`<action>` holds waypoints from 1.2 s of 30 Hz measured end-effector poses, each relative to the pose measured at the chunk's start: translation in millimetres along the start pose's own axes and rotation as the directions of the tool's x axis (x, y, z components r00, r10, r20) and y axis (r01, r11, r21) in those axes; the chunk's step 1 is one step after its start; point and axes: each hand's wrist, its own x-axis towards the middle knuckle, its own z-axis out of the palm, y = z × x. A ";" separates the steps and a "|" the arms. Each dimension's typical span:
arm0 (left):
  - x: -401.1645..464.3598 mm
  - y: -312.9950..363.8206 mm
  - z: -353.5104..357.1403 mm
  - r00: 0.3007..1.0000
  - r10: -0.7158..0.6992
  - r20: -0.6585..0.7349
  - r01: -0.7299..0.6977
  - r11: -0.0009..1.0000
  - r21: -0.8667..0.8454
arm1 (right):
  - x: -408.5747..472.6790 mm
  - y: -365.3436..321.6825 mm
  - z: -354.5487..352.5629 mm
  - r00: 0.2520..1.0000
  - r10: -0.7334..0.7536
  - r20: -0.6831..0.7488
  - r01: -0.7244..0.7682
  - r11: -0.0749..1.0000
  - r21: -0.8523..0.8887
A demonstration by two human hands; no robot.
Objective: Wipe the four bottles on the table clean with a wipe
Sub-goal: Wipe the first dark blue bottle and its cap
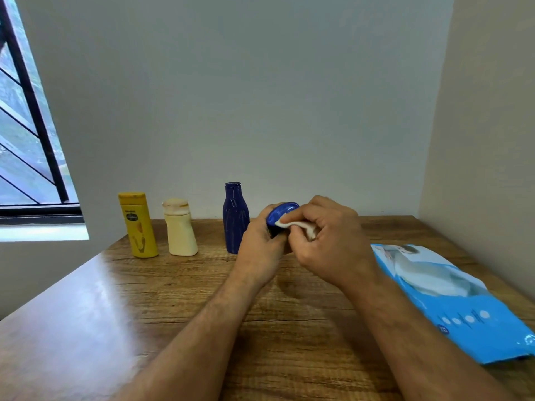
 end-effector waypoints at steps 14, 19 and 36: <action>0.2 1.7 1.8 0.998 -0.056 0.001 0.056 0.993 -0.107 | 4.6 4.6 -6.4 0.981 0.166 -0.104 -0.176 0.980 -0.092; 0.4 5.9 1.3 0.997 -0.079 -0.001 0.077 0.979 -0.190 | 4.5 2.8 -4.0 0.985 0.112 -0.130 -0.122 0.990 -0.066; -2.4 9.3 -1.5 0.977 -0.170 0.129 0.206 0.604 -0.769 | 4.7 1.9 -4.2 0.982 0.114 -0.152 -0.101 0.991 0.093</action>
